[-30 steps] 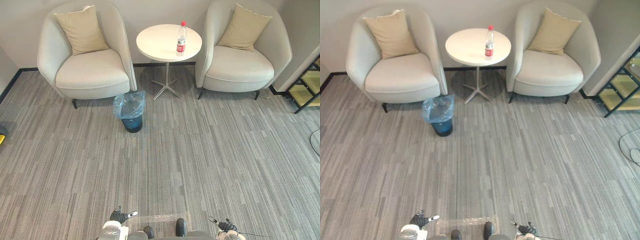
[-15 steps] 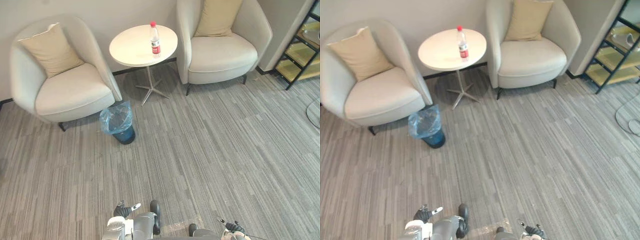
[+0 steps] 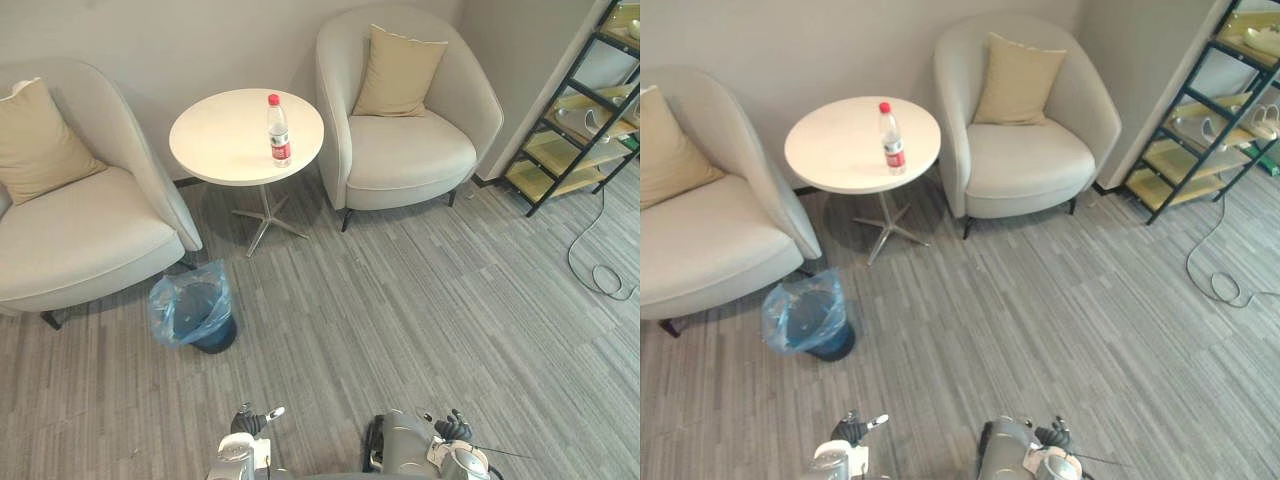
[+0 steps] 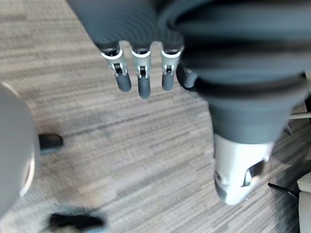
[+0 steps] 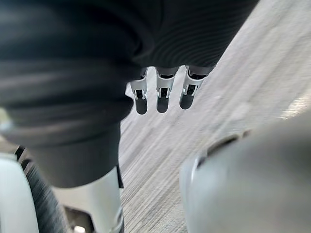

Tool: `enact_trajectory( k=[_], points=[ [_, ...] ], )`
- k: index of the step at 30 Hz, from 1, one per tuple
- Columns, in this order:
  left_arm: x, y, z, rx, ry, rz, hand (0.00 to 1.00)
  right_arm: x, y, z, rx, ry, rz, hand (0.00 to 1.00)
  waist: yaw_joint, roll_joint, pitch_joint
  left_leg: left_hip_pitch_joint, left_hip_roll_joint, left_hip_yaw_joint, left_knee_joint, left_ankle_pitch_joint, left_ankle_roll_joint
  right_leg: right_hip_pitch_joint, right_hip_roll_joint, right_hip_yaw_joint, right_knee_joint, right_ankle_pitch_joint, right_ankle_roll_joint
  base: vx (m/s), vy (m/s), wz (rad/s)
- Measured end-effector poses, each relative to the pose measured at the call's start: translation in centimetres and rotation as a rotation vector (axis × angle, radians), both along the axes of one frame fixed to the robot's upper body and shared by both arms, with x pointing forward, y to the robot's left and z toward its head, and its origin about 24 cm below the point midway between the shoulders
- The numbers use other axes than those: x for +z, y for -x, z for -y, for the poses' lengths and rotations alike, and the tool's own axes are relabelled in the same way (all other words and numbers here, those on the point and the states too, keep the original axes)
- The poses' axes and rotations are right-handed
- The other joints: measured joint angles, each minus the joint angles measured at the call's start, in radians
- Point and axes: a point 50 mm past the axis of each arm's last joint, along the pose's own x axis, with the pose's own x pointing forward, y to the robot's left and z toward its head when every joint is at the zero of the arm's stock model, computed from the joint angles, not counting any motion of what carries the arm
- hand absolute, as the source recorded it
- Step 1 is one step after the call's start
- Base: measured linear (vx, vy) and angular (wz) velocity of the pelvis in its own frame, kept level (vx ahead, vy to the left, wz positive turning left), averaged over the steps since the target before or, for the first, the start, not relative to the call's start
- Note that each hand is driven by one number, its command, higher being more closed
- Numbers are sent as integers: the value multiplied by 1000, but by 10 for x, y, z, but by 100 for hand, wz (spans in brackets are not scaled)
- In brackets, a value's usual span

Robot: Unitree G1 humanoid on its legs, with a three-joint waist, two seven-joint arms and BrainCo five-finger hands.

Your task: Gather rubbish on tea table into small bin, then transfer packed bag to large trash can.

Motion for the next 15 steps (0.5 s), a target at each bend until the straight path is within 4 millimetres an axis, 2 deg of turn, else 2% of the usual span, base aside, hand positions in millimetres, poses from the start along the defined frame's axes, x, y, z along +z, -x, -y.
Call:
enact_trajectory(
  k=[1,2,3,4,6,7,8,10,12,13,14,15],
  points=[
    [-2,6,8,28,21,-15,0,0,1,5,9,23,-11,0,-5,36,-23,-31,34,-20,61,1,-3,15,23,-16,-23,-45,-4,320,-207,-7],
    [-3,6,10,33,29,-14,0,0,1,7,11,30,-14,0,-7,45,-25,-51,46,-21,107,1,-3,23,32,-21,-32,-51,-12,462,-304,10],
    [-2,4,12,71,47,-3,0,1,1,9,4,41,-19,0,-8,69,-23,-147,88,-31,322,17,-27,73,56,-44,-81,-63,-23,393,-256,23],
    [-1,1,13,81,56,10,0,0,2,9,3,45,-27,0,-9,72,-13,-234,129,-45,515,57,-65,125,72,-51,-124,-73,-30,469,-294,30],
    [4,-7,10,101,56,46,0,-1,3,7,8,50,-40,0,-1,65,13,-340,187,-29,755,47,-76,230,86,-76,-181,-85,-43,323,-167,26],
    [6,-11,10,99,51,67,0,-2,7,4,24,54,-56,0,7,54,21,-407,212,14,820,40,-71,303,87,-89,-218,-98,-45,321,-137,17],
    [7,-12,10,100,50,72,0,-2,8,4,25,53,-59,0,9,52,22,-426,218,35,816,37,-67,325,84,-97,-233,-98,-45,347,-127,9],
    [9,-15,10,105,41,89,0,-3,9,3,26,59,-64,0,11,52,21,-502,220,110,697,25,-45,389,81,-96,-293,-105,-33,260,-31,-5],
    [10,-16,10,114,47,99,0,-3,10,4,23,67,-71,0,17,52,21,-530,188,162,463,37,-37,425,70,-89,-327,-113,-13,337,58,-11],
    [9,-16,11,111,49,96,0,-4,12,5,23,73,-82,0,18,53,20,-522,157,176,296,77,-36,444,64,-86,-342,-123,3,472,190,-18],
    [9,-16,13,92,47,92,0,-6,18,6,30,83,-111,0,31,52,16,-492,122,161,134,226,-18,481,63,-66,-367,-139,30,403,173,-21],
    [9,-16,13,91,47,93,0,-7,19,5,31,81,-117,0,36,48,15,-486,116,162,126,243,-7,486,60,-61,-371,-142,34,479,201,-25]
  ],
)
